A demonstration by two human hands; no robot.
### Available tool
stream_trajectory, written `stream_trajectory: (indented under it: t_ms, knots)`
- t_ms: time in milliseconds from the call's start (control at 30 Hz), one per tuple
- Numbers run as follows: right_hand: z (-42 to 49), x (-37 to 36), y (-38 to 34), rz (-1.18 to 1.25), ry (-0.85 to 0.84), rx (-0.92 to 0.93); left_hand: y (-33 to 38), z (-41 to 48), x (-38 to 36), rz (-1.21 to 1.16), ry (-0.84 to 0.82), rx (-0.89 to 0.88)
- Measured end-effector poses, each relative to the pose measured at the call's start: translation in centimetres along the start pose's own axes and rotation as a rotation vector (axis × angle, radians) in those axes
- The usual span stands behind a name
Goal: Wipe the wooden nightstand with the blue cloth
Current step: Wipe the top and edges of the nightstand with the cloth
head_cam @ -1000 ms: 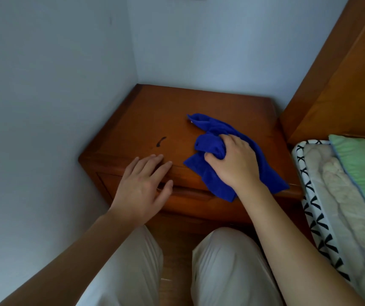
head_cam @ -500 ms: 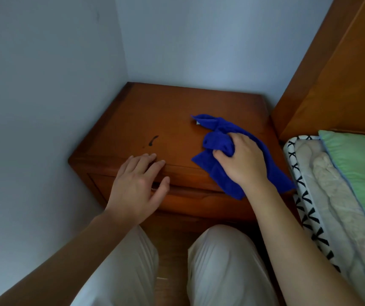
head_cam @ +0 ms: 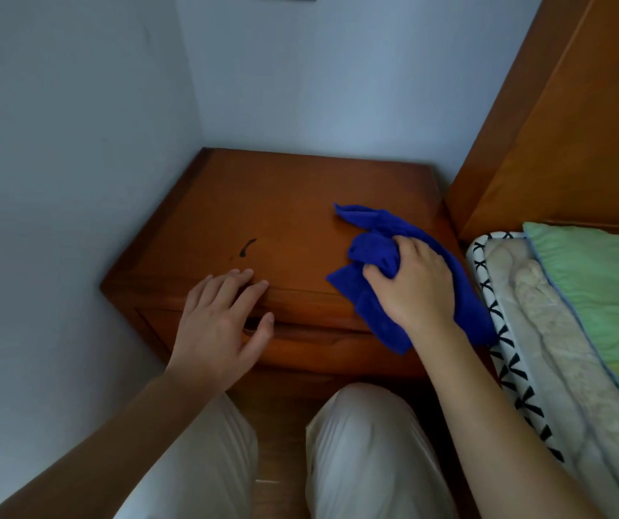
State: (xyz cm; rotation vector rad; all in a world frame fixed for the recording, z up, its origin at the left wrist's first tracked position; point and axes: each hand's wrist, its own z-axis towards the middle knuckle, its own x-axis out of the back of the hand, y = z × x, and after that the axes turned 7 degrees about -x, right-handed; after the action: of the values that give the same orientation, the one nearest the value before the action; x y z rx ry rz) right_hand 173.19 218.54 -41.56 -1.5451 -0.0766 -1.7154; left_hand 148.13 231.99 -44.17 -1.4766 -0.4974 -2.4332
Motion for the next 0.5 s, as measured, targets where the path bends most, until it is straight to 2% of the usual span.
stream_trajectory:
  t_ms: [100, 267, 500]
  knots:
    - [1.3, -1.1, -1.8, -0.023, -0.083, 0.022, 0.5, 0.1, 0.0, 0.011, 0.004, 0.025]
    - [-2.1, -0.6, -2.2, 0.043, -0.191, 0.219, 0.8, -0.2, -0.1, 0.029, 0.009, 0.029]
    - [-4.7, 0.5, 1.6, 0.048, 0.027, 0.053, 0.6, -0.2, -0.4, 0.029, 0.016, 0.029]
